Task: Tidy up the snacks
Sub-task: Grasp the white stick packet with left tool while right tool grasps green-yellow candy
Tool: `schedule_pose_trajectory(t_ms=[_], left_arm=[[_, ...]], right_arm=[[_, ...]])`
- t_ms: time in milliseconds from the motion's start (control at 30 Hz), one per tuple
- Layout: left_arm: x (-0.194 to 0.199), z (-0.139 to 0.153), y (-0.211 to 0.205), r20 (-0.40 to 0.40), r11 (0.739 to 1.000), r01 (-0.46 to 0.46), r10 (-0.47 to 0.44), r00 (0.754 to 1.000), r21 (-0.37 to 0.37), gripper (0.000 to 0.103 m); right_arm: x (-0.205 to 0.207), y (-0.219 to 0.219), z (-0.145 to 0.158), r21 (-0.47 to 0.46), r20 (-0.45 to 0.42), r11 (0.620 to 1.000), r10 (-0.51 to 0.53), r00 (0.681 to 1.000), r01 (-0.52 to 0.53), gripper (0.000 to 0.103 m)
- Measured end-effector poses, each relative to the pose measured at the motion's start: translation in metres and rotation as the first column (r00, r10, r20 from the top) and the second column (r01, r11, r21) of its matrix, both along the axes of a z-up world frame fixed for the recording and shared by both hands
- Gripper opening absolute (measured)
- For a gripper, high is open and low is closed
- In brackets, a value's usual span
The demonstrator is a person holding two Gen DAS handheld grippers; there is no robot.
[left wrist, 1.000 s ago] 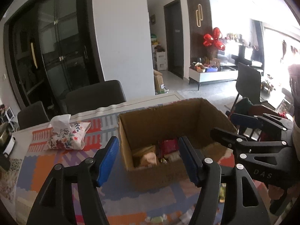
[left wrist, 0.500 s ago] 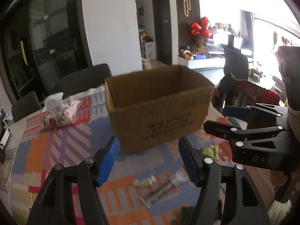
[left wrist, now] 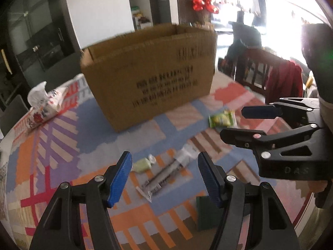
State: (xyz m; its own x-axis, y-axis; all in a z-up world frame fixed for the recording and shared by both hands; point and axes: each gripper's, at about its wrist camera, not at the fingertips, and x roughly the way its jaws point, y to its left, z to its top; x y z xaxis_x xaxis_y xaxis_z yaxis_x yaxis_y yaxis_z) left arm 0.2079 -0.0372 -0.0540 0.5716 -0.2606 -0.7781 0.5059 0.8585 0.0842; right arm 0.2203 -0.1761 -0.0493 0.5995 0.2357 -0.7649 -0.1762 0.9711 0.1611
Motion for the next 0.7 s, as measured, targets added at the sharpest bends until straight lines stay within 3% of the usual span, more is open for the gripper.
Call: schedule_pose_trajectory(t_ms=[200, 700], left_arm=[[0.012, -0.025, -0.007, -0.085, 0.999, 0.044, -0.041, 0.995, 0.028, 0.063], [0.031, -0.059, -0.024, -0.147, 0.994, 0.084, -0.072, 0.987, 0.074, 0.046]], right_arm=[[0.000, 0.000, -0.020, 0.002, -0.070, 1.000, -0.014, 0.997, 0.014, 0.060], [0.008, -0.010, -0.043, -0.012, -0.141, 0.999, -0.044, 0.989, 0.043, 0.060]])
